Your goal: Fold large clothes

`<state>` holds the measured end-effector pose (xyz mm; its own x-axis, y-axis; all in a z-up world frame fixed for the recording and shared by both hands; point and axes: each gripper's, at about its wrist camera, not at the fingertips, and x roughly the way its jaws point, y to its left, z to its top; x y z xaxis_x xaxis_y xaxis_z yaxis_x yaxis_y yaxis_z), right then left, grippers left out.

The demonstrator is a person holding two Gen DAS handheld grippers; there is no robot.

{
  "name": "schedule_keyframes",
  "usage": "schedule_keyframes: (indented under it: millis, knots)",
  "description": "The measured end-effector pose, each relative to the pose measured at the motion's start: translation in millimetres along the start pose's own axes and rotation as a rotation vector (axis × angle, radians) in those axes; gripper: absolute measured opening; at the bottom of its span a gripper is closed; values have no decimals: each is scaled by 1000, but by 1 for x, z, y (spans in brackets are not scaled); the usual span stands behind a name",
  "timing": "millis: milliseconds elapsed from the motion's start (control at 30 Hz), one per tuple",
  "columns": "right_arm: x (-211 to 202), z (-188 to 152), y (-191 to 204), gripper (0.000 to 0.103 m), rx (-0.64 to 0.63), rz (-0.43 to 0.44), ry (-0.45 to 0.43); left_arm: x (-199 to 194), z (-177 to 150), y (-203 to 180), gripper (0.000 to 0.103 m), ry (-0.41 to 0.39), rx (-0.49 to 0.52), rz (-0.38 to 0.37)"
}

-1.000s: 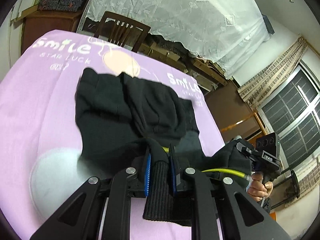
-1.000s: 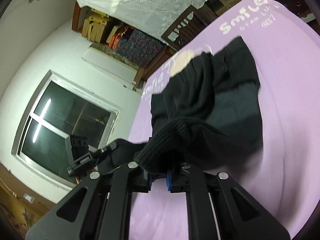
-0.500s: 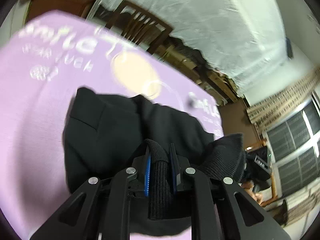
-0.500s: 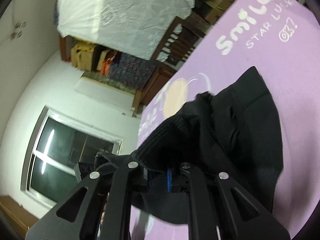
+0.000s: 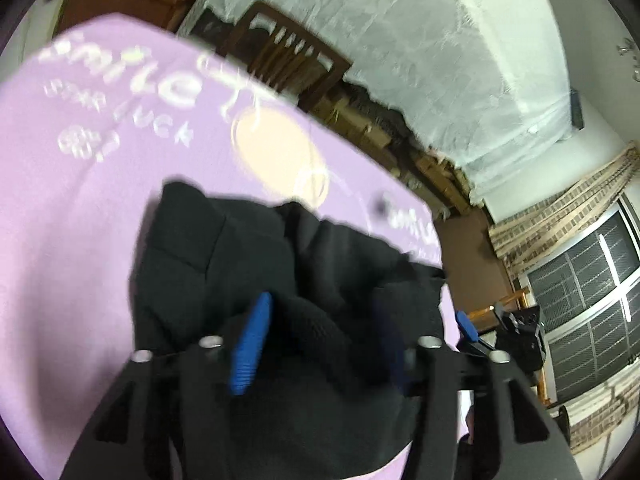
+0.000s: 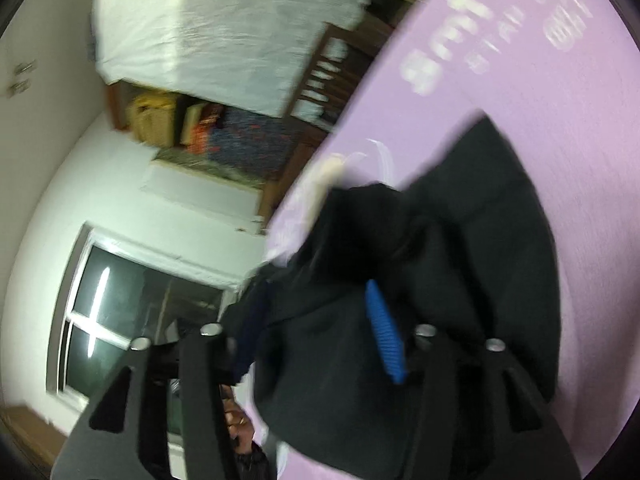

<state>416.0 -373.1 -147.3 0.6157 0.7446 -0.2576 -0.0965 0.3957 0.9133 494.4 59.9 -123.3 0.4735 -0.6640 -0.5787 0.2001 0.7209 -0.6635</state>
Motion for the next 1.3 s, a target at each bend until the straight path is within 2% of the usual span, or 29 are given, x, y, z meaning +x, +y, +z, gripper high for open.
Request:
schedule_keyframes:
  millis: [67, 133, 233, 333, 433, 533, 600, 767, 833, 933, 1200, 1300]
  knots:
    - [-11, 1, 15, 59, -60, 18, -23, -8, 2, -5, 63, -26, 19, 12]
    - [-19, 3, 23, 60, -114, -11, -53, -10, 0, -4, 63, -30, 25, 25]
    - [-19, 2, 20, 60, -165, -130, -81, -2, -3, 0, 63, -24, 43, 104]
    - [-10, 0, 10, 60, -197, -245, -79, 7, -3, 5, 63, -6, 49, 129]
    - [-1, -5, 7, 60, -251, -312, -68, 10, -4, 10, 63, 7, 55, 143]
    - [4, -7, 7, 60, -288, -341, -72, 14, 1, 6, 63, 7, 62, 144]
    - [6, -8, 8, 60, -305, -356, -77, 21, 10, -3, 64, 0, 107, 167]
    - [15, -3, 12, 60, -320, -378, -77, 54, 23, -5, 68, 51, 117, 193]
    - [25, -1, 13, 60, -348, -408, -61, 65, 23, -1, 76, 58, 108, 225]
    - [35, 3, 8, 60, -356, -435, -52, 72, 20, 6, 79, 57, 90, 220]
    - [37, 0, -4, 60, -344, -403, -3, 62, 12, 7, 79, 75, 103, 154]
    - [41, -3, -3, 55, -354, -421, 5, 62, 10, 6, 78, 87, 112, 128]
